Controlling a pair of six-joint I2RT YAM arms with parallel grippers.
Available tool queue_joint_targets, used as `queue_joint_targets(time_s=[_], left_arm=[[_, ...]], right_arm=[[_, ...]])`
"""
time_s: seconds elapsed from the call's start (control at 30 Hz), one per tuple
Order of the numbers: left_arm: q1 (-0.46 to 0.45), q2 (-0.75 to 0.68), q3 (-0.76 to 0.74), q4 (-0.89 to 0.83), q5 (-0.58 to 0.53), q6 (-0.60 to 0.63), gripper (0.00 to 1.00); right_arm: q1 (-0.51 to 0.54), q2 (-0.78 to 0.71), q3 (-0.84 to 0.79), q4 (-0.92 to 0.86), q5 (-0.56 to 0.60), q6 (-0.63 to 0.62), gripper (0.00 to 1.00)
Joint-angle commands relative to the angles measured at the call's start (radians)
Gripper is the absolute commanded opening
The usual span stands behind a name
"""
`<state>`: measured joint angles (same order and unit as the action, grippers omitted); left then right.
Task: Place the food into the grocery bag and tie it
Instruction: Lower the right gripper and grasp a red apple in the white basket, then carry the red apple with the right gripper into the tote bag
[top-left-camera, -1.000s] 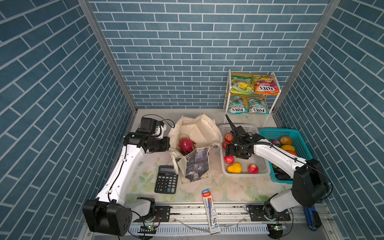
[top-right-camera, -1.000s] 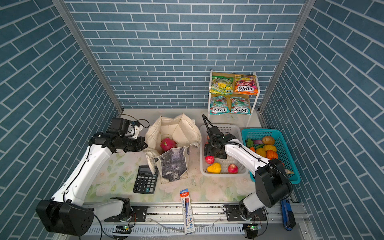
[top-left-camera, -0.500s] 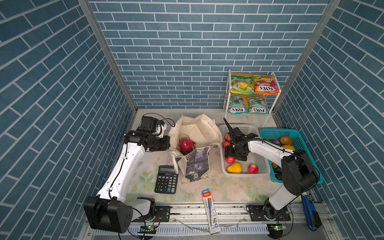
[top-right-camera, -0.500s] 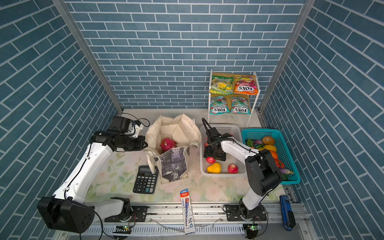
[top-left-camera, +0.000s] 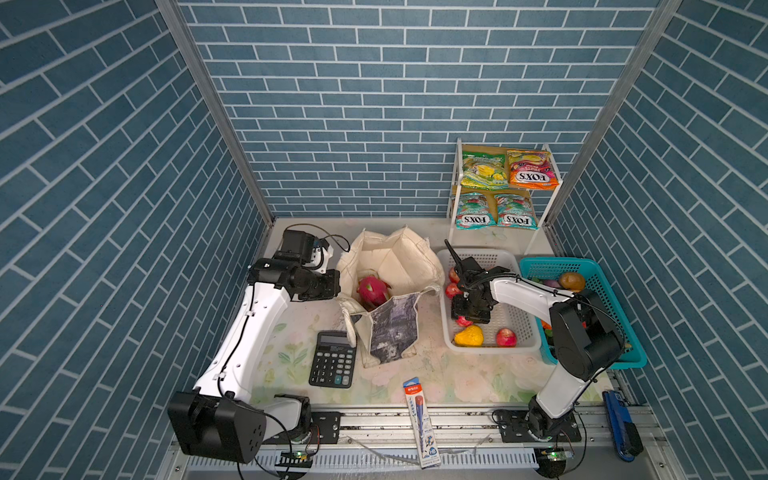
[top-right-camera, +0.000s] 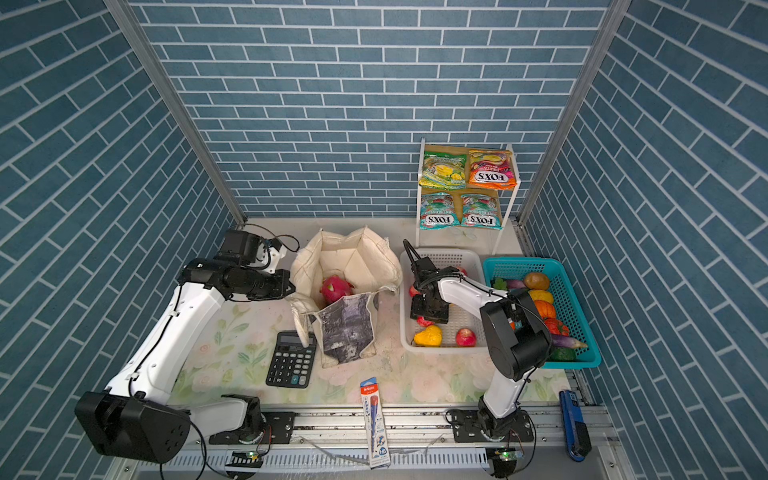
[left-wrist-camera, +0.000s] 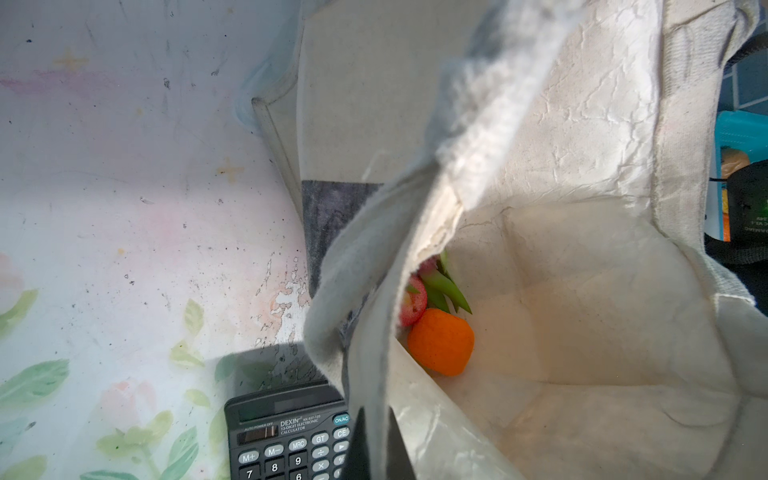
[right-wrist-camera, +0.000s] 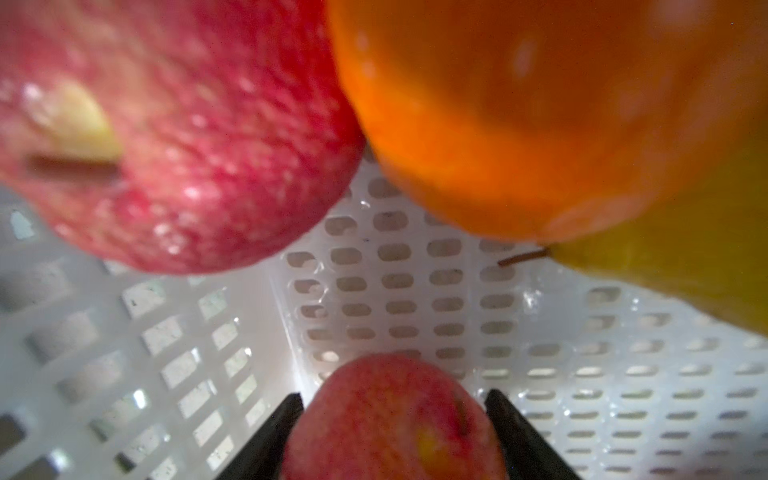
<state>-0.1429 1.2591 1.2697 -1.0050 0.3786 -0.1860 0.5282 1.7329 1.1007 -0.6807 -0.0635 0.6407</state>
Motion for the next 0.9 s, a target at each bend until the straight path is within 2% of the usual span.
queue_joint_targets(time_s=[0.0, 0.23, 0.43, 0.67, 0.87], left_arm=[[-0.004, 0.007, 0.008, -0.015, -0.004, 0.01, 0.0], [-0.003, 0.002, 0.01, -0.012, -0.007, 0.01, 0.0], [-0.004, 0.0, 0.005, -0.007, -0.005, 0.008, 0.0], [-0.004, 0.002, 0.008, 0.002, 0.0, 0.003, 0.0], [-0.004, 0.005, 0.015, 0.002, 0.004, 0.003, 0.0]], right_arm=[[-0.014, -0.033, 0.001, 0.019, 0.008, -0.011, 0.6], [-0.023, -0.091, 0.018, -0.028, 0.039, -0.039, 0.54], [-0.021, -0.236, 0.099, -0.149, 0.116, -0.075, 0.54], [-0.019, -0.399, 0.325, -0.255, 0.14, -0.116, 0.53], [0.027, -0.356, 0.575, -0.264, 0.048, -0.106, 0.51]])
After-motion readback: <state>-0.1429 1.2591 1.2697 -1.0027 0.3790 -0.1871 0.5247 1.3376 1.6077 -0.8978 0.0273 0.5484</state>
